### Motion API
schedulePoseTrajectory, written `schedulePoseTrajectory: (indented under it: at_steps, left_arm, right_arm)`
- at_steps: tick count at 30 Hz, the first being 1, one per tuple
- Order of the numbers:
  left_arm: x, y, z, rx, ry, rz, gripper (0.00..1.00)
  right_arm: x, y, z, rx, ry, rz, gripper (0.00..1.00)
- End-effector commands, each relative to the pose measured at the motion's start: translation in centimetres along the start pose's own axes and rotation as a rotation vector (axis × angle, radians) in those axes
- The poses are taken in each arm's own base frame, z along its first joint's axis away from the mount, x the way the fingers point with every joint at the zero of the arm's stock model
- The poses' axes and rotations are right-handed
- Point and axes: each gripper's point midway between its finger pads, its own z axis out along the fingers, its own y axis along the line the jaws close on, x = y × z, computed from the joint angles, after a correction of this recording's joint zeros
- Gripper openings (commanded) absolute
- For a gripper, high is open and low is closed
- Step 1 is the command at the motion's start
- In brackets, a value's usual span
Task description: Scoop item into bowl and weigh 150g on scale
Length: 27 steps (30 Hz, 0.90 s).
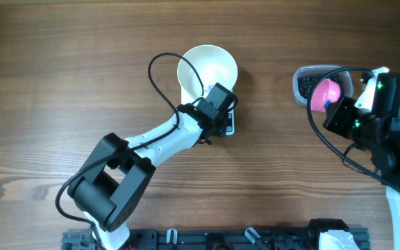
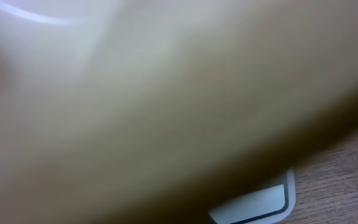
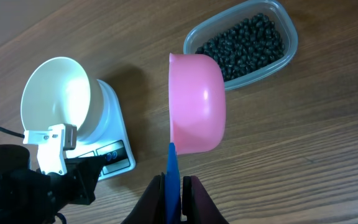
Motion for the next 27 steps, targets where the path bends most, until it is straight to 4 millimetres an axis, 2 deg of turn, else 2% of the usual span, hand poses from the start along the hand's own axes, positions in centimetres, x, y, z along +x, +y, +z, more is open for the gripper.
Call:
schedulePoseTrajectory:
  at_steps: [1,5,7,10,14,19,24,27]
  left_arm:
    - [2.2,1.6,2.0,-0.081,0.064,-0.005,0.04]
    - [1.9,1.7,1.2,-0.083,0.058,-0.004,0.04]
    - [1.4,1.4,-0.1,-0.065,0.043,-0.007,0.04]
    - [-0.1,0.9,-3.1,-0.031,-0.014,-0.015,0.04]
    - [-1.9,0.2,-8.5,0.041,-0.108,0.019,0.04]
    - [-2.4,0.5,-14.2,0.087,-0.189,0.072,0.04]
    - [-2.7,2.2,-18.1,0.097,-0.252,0.159,0.04]
    - [-2.0,3.4,-19.0,0.105,-0.233,0.251,0.04]
  right_arm:
    - [-0.6,-0.2,-0.2,0.018,-0.019,-0.018,0.04]
    - [-0.6,-0.3,-0.2,0.021,-0.021,-0.017,0.04]
    - [-0.7,-0.5,-0.3,0.031,-0.025,-0.017,0.04]
    - [-0.8,-0.5,-0.3,0.034,-0.028,-0.018,0.04]
    - [-0.8,-0.5,-0.3,0.033,-0.030,-0.018,0.04]
    - [-0.9,-0.6,-0.3,0.040,-0.032,-0.019,0.04]
    - [-0.8,-0.6,-0.3,0.041,-0.031,-0.019,0.04]
    - [-0.8,-0.6,-0.3,0.041,-0.029,-0.019,0.04]
